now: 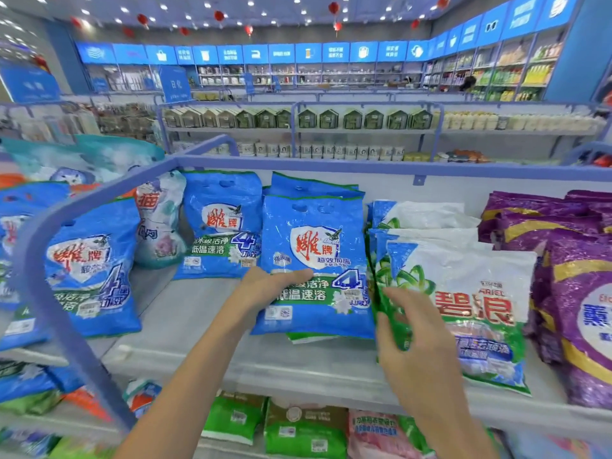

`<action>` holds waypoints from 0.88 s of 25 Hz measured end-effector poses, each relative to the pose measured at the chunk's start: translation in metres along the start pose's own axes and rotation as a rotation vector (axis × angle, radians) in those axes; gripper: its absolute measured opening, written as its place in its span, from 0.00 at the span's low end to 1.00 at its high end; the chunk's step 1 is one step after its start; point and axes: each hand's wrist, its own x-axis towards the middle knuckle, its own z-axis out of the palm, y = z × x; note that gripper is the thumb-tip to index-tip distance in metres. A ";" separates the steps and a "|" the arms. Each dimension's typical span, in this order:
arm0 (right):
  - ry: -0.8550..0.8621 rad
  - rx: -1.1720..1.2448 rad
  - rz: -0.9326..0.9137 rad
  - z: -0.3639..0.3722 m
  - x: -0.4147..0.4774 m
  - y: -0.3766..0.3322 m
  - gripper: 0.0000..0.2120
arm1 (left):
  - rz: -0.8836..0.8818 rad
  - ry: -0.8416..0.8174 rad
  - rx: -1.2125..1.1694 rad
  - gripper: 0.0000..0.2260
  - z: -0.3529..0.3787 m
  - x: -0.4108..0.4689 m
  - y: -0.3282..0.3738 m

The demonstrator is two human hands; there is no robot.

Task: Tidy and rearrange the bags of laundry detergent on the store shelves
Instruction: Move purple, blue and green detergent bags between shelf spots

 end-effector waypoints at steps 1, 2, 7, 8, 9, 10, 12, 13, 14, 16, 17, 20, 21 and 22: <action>-0.112 0.057 0.061 0.013 0.006 -0.008 0.18 | 0.034 -0.032 -0.076 0.23 0.000 -0.002 -0.003; -0.217 0.076 0.150 0.024 0.014 -0.015 0.17 | 0.062 -0.058 -0.139 0.18 -0.002 -0.005 -0.004; -0.378 0.437 0.513 0.058 0.040 -0.037 0.14 | 0.238 -0.151 -0.315 0.23 -0.041 -0.017 -0.015; -0.398 0.540 0.519 0.067 0.042 -0.043 0.14 | 0.273 -0.122 -0.317 0.22 -0.053 -0.017 -0.017; -0.415 0.591 0.516 0.077 0.046 -0.051 0.13 | 0.312 -0.071 -0.314 0.19 -0.065 -0.016 -0.018; -0.428 0.599 0.495 0.091 0.050 -0.061 0.11 | 0.355 0.025 -0.292 0.13 -0.079 -0.013 -0.018; -0.442 0.575 0.447 0.123 0.064 -0.083 0.07 | 0.396 0.283 -0.220 0.06 -0.105 0.001 -0.015; -0.452 0.580 0.433 0.141 0.073 -0.091 0.07 | 0.402 0.401 -0.194 0.12 -0.117 0.015 -0.015; -0.456 0.587 0.437 0.162 0.083 -0.098 0.08 | 0.402 0.483 -0.182 0.17 -0.125 0.028 -0.014; -0.409 0.586 0.462 0.201 0.102 -0.105 0.08 | 0.409 0.588 -0.182 0.22 -0.136 0.057 -0.015; -0.371 0.567 0.477 0.217 0.109 -0.107 0.08 | 0.394 0.599 -0.181 0.22 -0.137 0.074 -0.019; -0.366 0.432 0.470 0.243 0.111 -0.107 0.12 | 0.370 0.608 -0.168 0.19 -0.136 0.110 -0.028; -0.373 0.421 0.461 0.247 0.111 -0.106 0.12 | 0.376 0.615 -0.159 0.19 -0.135 0.116 -0.028; -0.377 0.421 0.467 0.247 0.111 -0.106 0.12 | 0.386 0.625 -0.148 0.19 -0.136 0.122 -0.030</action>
